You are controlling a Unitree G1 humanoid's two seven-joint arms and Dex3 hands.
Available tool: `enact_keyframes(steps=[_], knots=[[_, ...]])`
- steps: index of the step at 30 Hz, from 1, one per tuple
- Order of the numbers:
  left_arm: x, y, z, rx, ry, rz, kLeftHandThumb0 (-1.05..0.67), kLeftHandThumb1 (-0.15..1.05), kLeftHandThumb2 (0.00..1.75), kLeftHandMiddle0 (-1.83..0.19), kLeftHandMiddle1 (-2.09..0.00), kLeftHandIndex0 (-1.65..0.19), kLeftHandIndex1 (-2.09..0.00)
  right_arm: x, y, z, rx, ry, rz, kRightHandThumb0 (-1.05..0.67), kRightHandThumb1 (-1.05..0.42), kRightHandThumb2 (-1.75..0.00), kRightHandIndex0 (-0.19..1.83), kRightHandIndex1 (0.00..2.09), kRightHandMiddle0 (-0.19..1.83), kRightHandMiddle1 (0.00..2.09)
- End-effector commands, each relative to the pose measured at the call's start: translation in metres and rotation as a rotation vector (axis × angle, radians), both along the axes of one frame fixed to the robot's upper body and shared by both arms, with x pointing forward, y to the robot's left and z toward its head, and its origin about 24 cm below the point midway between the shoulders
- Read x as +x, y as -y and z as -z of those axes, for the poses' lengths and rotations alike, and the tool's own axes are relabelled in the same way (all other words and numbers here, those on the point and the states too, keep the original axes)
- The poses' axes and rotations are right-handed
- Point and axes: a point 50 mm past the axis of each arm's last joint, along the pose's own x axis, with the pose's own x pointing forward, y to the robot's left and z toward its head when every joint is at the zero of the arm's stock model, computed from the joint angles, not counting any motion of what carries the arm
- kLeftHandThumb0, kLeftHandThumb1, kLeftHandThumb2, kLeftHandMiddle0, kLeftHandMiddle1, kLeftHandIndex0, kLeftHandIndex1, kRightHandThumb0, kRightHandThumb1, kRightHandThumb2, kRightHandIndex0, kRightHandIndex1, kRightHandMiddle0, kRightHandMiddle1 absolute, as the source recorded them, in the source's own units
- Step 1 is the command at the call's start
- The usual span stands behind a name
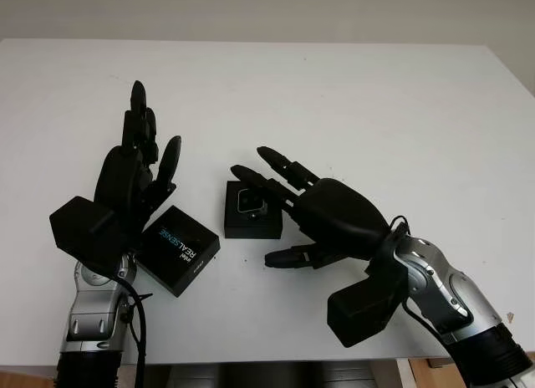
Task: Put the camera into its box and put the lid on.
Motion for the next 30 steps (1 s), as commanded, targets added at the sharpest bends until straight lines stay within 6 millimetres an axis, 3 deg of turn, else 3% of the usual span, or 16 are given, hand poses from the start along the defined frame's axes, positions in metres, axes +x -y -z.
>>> enact_keyframes(steps=[1,21,30], knots=[[-0.003,-0.001,-0.002,-0.005,0.012,-0.001,-0.79,1.05,0.47,0.19,-0.05,0.19,-0.05,0.001,0.001,0.003,-0.040,-0.007,0.005,-0.89,-1.05,-0.58,-0.14,0.05,-0.08,0.06],[-0.003,-0.004,-0.004,-0.011,0.006,0.003,-0.80,1.05,0.46,0.19,-0.04,0.19,-0.04,-0.011,0.008,0.022,-0.184,-0.070,0.059,-0.93,-1.05,-0.54,-0.15,0.05,-0.01,0.08],[-0.002,-0.003,-0.005,-0.016,0.015,-0.005,-0.80,1.05,0.45,0.18,-0.05,0.18,-0.05,-0.014,0.008,0.020,-0.143,-0.097,0.057,-0.94,-1.05,-0.53,-0.14,0.05,0.05,0.09]])
